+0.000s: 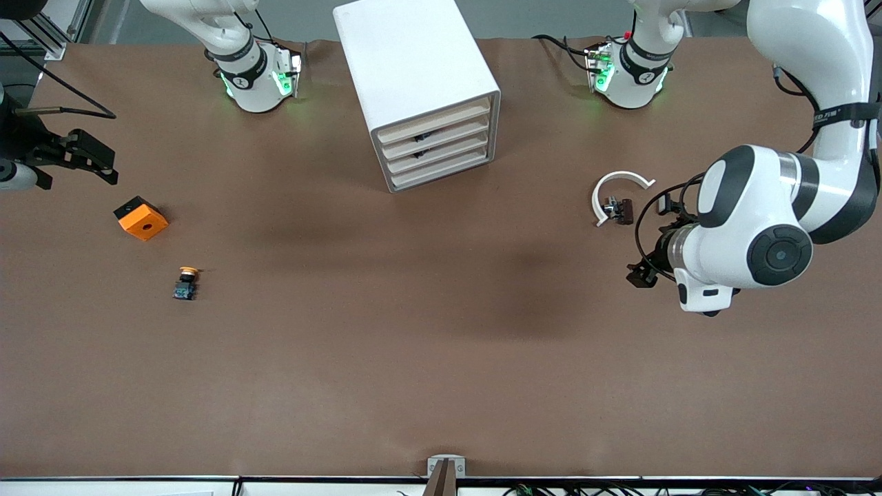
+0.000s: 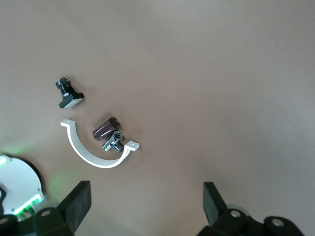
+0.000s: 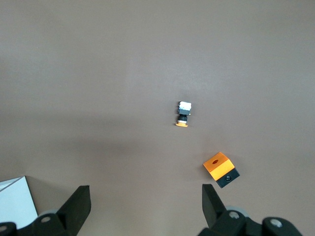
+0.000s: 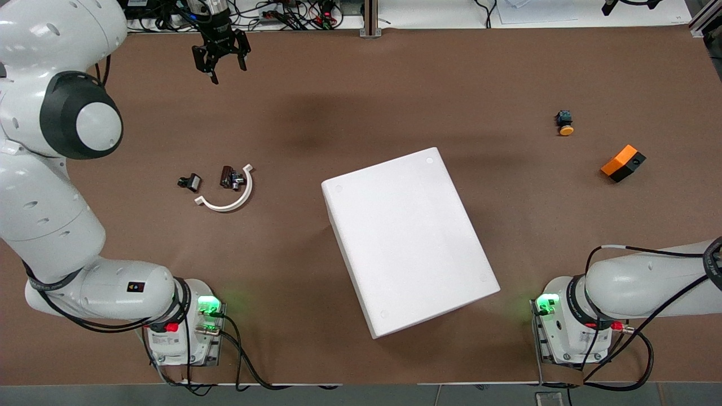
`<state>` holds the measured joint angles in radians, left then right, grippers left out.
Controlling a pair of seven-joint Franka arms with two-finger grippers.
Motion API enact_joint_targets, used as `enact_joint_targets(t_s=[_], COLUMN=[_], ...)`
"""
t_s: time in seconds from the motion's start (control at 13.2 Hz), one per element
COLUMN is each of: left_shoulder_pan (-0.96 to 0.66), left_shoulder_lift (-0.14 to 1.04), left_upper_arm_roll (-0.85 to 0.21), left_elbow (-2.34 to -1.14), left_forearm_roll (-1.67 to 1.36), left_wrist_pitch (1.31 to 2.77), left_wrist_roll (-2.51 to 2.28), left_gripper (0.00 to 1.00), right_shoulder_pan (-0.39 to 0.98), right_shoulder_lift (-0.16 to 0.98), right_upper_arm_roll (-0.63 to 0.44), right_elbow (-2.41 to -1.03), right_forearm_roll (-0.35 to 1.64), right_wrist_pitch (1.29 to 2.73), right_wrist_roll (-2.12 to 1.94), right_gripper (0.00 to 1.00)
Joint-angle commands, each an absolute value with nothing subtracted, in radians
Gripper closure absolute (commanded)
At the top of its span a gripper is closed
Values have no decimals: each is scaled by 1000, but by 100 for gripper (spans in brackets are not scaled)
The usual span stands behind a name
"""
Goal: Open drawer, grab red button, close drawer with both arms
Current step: 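Move the left gripper toward the cabinet while the right gripper follows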
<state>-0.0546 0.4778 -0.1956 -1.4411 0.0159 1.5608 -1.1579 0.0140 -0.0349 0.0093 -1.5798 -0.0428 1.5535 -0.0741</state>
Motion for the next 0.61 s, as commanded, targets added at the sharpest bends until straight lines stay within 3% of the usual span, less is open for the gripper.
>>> enact_joint_targets(t_s=[0.0,0.53], left_shoulder_pan=[-57,-69], left_shoulder_lift=[503,549], left_upper_arm_roll=[-195,-193], left_elbow=[-1416,-1416], left_forearm_roll=[-39,-296], left_wrist_pitch=[1551,1428], left_wrist_roll=[-1276,-1719], left_gripper=[0,0], right_shoulder_pan=[35,100], right_shoulder_lift=[-37,-35], right_upper_arm_roll=[5,5], right_elbow=[-1569,-1569], right_forearm_roll=[-34,-37], right_wrist_pitch=[1543,1546], right_wrist_roll=[-80,-78], right_gripper=[0,0])
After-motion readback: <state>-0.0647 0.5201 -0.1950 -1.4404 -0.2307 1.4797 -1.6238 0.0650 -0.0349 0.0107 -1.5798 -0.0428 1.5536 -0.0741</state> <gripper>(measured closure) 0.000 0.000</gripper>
